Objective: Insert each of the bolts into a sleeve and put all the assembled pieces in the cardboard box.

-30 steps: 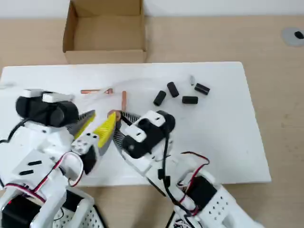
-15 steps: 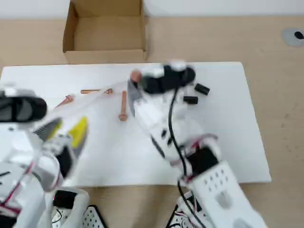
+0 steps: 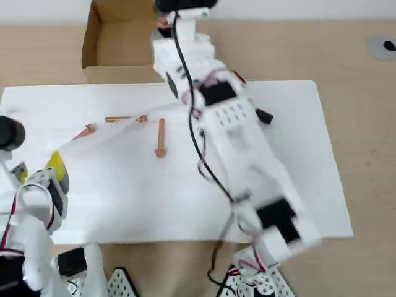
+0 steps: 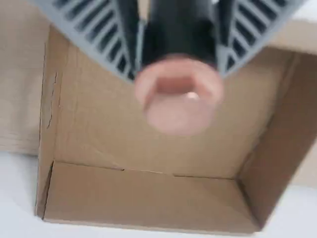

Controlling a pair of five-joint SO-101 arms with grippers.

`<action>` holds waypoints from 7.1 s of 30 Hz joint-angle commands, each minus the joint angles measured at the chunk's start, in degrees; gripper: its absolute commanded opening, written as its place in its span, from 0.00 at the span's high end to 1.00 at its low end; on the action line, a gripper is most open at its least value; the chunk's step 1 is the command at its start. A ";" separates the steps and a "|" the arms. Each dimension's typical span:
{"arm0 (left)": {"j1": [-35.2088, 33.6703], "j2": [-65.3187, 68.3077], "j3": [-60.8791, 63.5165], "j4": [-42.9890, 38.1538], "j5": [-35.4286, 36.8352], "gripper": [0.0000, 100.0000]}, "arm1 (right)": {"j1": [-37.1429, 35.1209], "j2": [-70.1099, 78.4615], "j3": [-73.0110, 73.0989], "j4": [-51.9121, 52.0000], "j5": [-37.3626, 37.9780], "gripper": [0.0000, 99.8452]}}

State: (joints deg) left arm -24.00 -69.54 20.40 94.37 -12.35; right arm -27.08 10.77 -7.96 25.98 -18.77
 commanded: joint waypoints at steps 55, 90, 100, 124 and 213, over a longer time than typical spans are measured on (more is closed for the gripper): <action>9.41 67.56 -22.95 -4.48 -24.35 0.81 | 6.73 24.57 -87.52 74.11 8.18 0.59; 5.45 85.67 -25.23 -20.22 -41.14 0.81 | 12.70 16.40 -87.16 76.40 8.09 0.59; 5.01 79.60 -35.34 -11.87 -42.29 0.81 | 12.88 16.48 -87.08 76.40 8.09 0.59; 5.36 91.82 -25.67 -22.24 -49.76 0.81 | 12.97 16.40 -87.08 76.40 8.26 0.59; 6.95 96.31 -19.87 -32.26 -43.43 0.99 | 12.62 16.13 -84.18 76.48 8.00 0.59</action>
State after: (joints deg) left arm -16.88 26.20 -1.14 62.81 -55.96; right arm -15.12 30.46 -91.91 101.67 -11.21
